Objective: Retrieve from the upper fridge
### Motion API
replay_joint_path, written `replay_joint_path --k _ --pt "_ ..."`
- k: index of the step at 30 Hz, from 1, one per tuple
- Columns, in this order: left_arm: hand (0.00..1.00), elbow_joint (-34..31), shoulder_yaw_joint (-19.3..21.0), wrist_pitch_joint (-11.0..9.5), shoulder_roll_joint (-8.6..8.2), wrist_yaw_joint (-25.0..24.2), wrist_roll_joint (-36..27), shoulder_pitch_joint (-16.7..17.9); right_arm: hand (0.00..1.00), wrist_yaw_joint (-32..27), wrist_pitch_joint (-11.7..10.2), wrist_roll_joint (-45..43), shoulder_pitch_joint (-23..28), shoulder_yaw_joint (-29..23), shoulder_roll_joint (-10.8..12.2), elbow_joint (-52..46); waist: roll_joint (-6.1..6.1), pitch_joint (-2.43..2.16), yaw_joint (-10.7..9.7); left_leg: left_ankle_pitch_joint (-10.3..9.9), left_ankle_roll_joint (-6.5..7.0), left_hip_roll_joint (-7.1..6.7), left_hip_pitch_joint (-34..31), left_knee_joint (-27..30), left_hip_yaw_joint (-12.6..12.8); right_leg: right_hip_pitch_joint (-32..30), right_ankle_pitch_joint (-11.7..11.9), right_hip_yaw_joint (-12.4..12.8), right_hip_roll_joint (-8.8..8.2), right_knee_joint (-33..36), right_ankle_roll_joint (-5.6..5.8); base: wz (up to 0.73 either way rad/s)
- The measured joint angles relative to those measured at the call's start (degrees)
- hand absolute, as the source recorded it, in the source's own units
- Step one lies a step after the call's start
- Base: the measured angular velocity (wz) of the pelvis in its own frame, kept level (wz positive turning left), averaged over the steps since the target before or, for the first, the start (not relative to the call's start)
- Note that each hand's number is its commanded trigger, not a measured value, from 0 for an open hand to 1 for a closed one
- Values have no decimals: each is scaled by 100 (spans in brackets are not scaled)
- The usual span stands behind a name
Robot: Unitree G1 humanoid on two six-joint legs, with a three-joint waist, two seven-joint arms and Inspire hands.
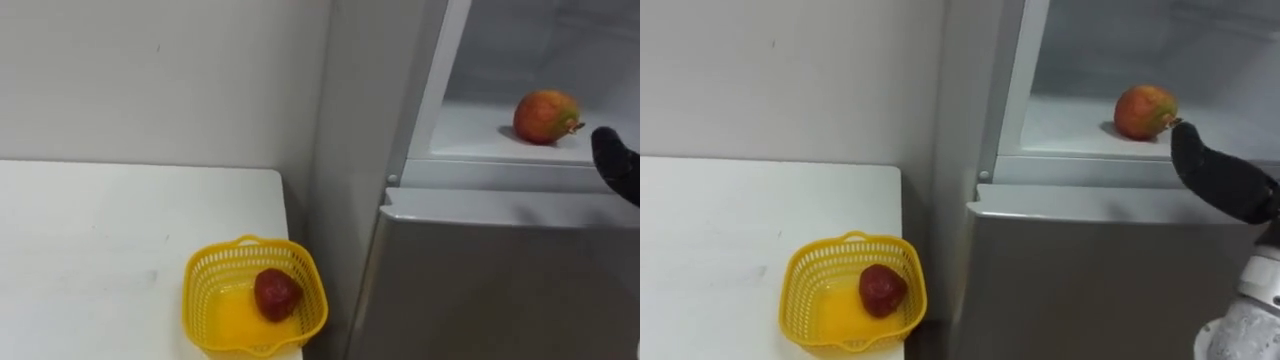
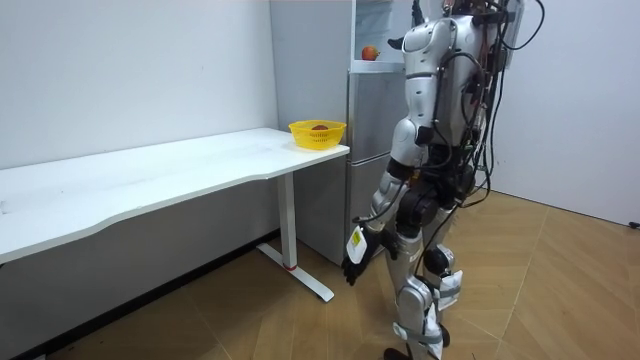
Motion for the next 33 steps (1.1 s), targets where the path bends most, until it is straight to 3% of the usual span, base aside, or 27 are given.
replay_joint_path --k 5,8,15,25,29,33 --pt "0 -212 218 55 35 -72 204 130 0 229 144 373 -200 -9 -424 174 -2 -1 -3 0 -1 -1 -32 -2 -70 -3 0 -69 -10 -17 0 6" --pt "0 -267 263 97 46 -158 477 179 0 439 194 474 -412 -7 -528 353 -19 -7 -12 1 -2 -1 -30 2 -65 5 0 -69 -10 -22 0 0" --pt "0 -433 265 164 45 -166 739 312 0 823 375 995 -799 -9 -530 1077 -160 -27 -37 2 -3 1 -12 2 -76 23 1 -120 -21 -17 -1 0" --pt "0 -431 271 177 50 -177 730 355 0 1208 498 1234 -1027 -7 -531 1360 -199 -5 -47 2 -3 -2 -8 13 -166 76 0 -275 -87 -22 -1 5" --pt "0 -447 431 193 42 -283 741 398 0 1307 564 1286 -1363 7 -537 1571 -197 -4 -20 2 -2 -8 -18 47 -190 86 0 -282 -88 -20 -1 2" --pt "0 -666 436 246 42 -309 738 520 0 1503 577 1467 -1553 161 -697 1805 -188 -3 26 2 -3 -10 -17 58 -197 93 1 -282 -57 -15 -2 0"
